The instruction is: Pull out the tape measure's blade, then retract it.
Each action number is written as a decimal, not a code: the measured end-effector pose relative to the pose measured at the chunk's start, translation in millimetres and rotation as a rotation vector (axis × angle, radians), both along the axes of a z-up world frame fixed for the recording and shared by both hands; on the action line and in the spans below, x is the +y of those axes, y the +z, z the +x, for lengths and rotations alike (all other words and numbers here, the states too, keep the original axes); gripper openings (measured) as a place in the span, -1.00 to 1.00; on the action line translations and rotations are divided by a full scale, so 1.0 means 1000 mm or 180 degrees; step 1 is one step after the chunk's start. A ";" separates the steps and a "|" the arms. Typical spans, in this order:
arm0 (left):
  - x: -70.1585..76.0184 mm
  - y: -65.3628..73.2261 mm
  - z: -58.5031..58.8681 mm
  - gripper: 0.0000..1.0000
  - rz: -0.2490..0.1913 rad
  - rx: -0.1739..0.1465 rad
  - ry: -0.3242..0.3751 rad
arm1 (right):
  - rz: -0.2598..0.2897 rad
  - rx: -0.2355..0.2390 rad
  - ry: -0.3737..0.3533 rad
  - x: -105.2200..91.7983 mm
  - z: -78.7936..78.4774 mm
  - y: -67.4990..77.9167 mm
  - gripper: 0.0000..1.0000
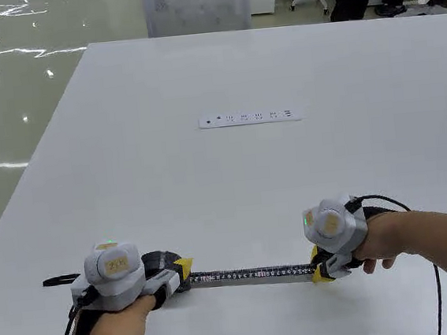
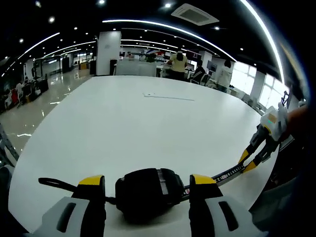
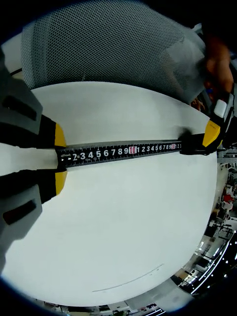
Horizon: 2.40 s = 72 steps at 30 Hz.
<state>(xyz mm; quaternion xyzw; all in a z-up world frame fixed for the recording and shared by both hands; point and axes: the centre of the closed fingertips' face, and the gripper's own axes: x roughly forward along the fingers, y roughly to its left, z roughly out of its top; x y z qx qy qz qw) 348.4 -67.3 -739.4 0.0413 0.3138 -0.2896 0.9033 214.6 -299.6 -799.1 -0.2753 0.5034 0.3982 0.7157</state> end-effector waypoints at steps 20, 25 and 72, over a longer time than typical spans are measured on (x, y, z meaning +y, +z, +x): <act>-0.001 -0.019 0.001 0.16 0.0289 0.0100 -0.0055 | -0.0016 0.0037 -0.0093 -0.001 0.001 -0.001 -0.73; -0.001 -0.019 0.001 0.14 0.0357 0.0090 -0.0093 | 0.0014 0.0009 -0.0079 0.001 0.001 -0.002 -0.74; 0.000 -0.018 -0.002 0.13 0.0155 0.0270 -0.0245 | 0.0281 -0.0100 -0.0032 0.019 0.010 0.000 -0.73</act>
